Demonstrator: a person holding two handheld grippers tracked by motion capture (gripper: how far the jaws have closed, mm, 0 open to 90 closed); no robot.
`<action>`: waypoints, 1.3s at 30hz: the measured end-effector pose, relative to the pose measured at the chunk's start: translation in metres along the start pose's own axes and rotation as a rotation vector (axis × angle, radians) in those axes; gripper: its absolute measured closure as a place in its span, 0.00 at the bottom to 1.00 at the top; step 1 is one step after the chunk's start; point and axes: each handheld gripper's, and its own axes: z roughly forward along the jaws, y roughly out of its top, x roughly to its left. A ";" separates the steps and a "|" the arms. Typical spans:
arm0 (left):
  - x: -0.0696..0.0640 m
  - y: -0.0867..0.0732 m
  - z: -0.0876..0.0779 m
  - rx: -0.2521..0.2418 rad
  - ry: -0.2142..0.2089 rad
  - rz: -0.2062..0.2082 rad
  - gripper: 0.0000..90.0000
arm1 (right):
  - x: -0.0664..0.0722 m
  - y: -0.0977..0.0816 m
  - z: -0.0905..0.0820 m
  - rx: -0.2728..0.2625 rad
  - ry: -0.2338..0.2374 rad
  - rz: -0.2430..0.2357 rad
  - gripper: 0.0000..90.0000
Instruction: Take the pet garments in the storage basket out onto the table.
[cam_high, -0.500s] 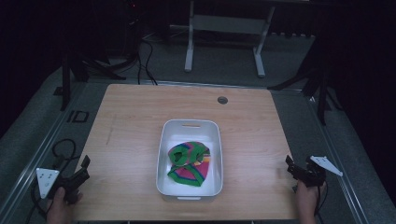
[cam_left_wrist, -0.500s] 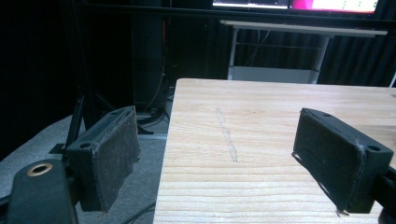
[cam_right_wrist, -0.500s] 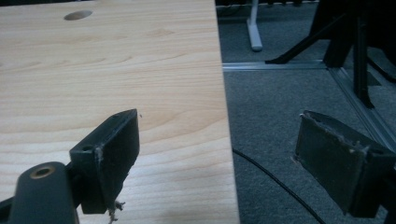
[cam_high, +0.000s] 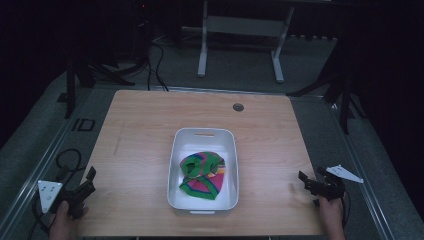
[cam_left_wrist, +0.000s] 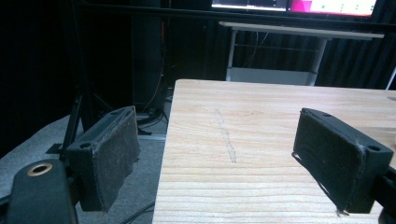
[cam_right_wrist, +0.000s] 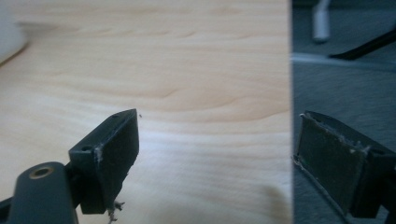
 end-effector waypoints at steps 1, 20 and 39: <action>0.000 0.000 0.000 0.001 -0.002 -0.001 0.16 | -0.002 0.001 0.002 0.029 0.064 -0.016 0.15; 0.002 0.000 0.000 -0.004 -0.020 -0.010 0.16 | 0.035 0.033 0.018 0.303 0.461 -0.303 0.15; 0.002 0.000 0.000 -0.002 -0.024 -0.010 0.16 | 0.103 0.097 0.023 0.284 0.580 -0.461 0.15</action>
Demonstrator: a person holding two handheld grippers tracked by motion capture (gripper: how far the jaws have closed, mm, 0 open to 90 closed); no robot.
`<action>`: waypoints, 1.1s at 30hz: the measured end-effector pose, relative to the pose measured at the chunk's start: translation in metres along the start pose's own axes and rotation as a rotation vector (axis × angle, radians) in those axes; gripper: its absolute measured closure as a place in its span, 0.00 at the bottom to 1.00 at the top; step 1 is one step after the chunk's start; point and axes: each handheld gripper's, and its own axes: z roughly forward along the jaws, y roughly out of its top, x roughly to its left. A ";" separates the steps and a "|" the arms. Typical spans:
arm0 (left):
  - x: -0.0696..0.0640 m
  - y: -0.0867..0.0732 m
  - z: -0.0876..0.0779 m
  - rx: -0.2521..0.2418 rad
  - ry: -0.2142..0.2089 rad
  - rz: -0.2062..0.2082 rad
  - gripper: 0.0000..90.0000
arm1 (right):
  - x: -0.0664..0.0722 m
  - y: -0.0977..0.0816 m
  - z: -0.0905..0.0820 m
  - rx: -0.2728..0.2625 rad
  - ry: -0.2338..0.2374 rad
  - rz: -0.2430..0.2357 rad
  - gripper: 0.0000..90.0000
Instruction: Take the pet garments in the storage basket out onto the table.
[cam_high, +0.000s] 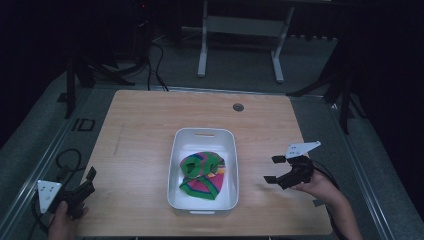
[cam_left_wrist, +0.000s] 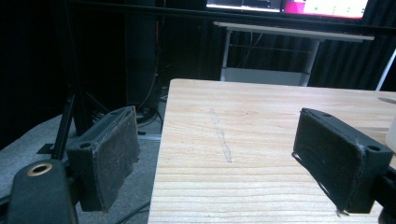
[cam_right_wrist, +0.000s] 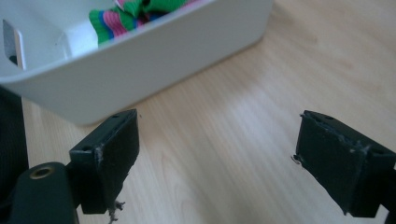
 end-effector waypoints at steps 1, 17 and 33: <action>0.000 0.000 0.000 0.000 -0.001 0.000 0.16 | 0.001 0.008 0.000 0.002 0.002 -0.015 0.15; 0.000 0.000 0.000 0.000 -0.003 0.000 0.16 | 0.025 0.088 0.028 0.055 0.082 -0.205 0.15; 0.000 0.000 0.000 -0.002 -0.009 -0.003 0.16 | 0.045 0.123 0.086 0.128 0.157 -0.292 0.17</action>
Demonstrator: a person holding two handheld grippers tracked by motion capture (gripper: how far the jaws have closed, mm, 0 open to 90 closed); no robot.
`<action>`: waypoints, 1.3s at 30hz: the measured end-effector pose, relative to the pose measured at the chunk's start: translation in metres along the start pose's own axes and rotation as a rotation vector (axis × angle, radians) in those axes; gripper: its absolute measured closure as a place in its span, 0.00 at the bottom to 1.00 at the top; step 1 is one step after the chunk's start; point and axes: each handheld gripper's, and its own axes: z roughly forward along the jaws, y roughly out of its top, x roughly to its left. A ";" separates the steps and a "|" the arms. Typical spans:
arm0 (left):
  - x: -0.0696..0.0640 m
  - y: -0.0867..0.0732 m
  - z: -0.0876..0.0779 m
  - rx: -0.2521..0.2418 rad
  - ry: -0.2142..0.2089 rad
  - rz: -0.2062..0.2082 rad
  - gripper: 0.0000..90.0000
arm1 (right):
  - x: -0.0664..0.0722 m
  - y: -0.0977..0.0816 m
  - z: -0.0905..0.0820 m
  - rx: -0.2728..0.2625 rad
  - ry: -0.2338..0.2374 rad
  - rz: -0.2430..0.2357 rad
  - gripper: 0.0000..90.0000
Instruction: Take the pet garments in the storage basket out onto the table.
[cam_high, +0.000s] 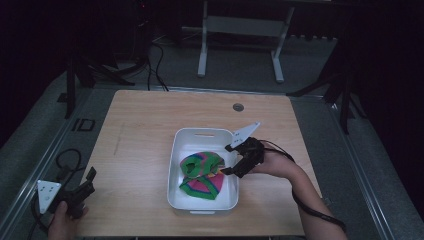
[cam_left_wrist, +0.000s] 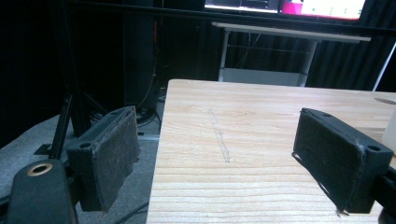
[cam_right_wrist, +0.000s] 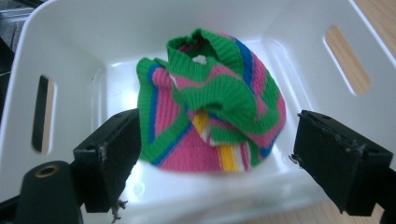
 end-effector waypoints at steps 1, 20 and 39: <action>0.000 0.000 0.000 0.000 -0.001 0.000 0.16 | 0.000 0.002 0.003 0.002 0.002 -0.006 0.17; 0.001 0.000 0.000 -0.002 -0.007 -0.005 0.16 | 0.005 0.030 0.064 0.133 0.046 -0.072 0.16; 0.002 0.000 0.000 -0.004 -0.010 -0.010 0.16 | 0.024 0.049 0.127 0.412 -0.022 -0.233 0.25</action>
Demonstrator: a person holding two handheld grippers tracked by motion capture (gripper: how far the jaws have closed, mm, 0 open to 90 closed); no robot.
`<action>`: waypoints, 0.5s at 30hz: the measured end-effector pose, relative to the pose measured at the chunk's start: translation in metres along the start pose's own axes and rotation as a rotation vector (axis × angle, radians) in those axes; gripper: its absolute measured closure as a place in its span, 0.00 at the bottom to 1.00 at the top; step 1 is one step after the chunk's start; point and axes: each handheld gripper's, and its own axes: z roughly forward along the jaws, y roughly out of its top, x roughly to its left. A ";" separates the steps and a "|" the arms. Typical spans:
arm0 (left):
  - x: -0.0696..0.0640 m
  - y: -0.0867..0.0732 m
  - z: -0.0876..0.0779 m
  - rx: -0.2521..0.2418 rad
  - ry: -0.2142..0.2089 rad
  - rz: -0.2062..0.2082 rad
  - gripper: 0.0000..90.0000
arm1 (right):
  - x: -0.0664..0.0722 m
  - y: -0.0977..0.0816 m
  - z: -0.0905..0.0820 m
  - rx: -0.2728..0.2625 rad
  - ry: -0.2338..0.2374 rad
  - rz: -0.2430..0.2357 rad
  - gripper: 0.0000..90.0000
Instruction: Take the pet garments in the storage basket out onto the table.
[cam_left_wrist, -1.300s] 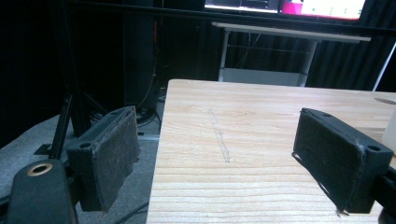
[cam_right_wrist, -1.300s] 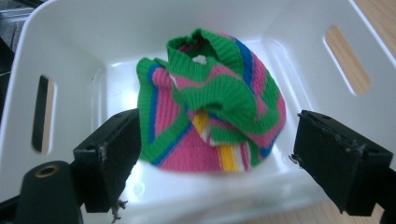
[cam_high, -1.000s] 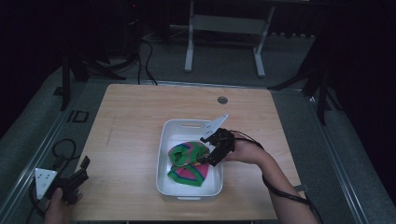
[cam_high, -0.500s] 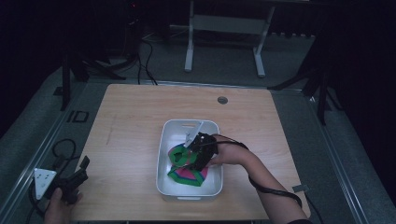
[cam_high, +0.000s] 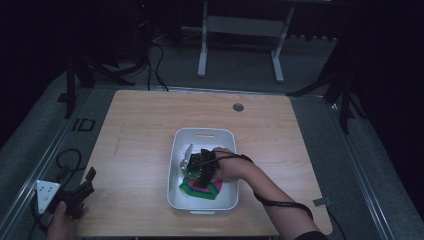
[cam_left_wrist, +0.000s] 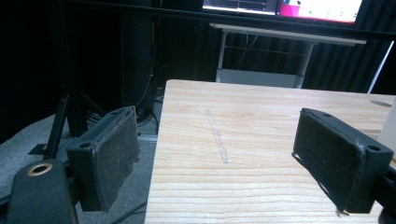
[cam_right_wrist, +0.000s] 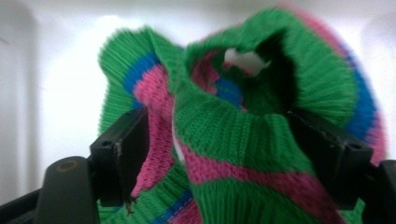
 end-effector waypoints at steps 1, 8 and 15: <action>0.000 0.000 0.000 0.000 0.000 -0.001 0.16 | 0.001 0.001 0.004 0.026 0.001 0.000 0.29; 0.001 0.000 0.000 0.000 0.000 -0.004 0.16 | 0.006 0.007 0.003 0.049 -0.043 -0.035 0.82; 0.000 0.000 0.000 0.000 0.000 -0.003 0.16 | 0.002 -0.001 -0.023 -0.020 -0.050 -0.013 0.84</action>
